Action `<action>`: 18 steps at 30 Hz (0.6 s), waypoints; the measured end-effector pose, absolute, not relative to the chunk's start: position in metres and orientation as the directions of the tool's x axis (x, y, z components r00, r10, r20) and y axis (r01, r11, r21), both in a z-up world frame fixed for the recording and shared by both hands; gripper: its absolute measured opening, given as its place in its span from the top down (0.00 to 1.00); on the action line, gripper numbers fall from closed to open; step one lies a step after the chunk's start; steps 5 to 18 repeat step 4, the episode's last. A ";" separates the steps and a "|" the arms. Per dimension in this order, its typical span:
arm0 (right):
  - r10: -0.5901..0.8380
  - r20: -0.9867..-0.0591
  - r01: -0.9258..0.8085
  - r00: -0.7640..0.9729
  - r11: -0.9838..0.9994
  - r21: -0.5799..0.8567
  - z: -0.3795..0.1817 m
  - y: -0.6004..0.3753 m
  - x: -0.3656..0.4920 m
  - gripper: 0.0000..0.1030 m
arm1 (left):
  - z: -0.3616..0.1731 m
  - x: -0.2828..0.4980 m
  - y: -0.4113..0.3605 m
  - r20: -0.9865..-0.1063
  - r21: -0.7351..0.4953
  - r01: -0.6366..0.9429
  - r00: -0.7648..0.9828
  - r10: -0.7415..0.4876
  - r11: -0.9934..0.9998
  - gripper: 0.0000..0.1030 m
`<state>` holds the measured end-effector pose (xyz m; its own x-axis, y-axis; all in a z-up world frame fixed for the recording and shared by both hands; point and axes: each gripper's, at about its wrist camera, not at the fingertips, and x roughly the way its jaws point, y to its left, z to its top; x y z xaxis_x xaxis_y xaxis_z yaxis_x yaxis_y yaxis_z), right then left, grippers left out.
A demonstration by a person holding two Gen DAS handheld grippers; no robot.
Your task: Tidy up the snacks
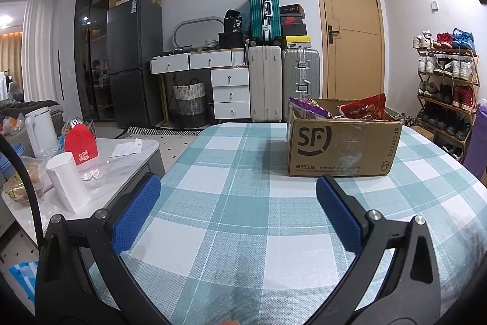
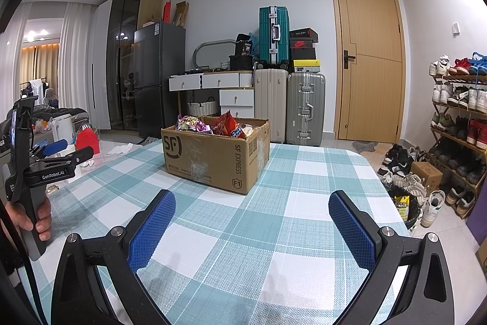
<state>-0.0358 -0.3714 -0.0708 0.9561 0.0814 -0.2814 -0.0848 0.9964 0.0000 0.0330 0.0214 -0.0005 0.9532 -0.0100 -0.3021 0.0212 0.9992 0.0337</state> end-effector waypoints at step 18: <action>0.081 -0.282 -0.085 0.956 0.996 0.000 -0.071 -0.371 -0.036 0.01 | -0.001 0.033 0.022 -0.308 0.025 0.014 0.951 -0.005 1.000 0.01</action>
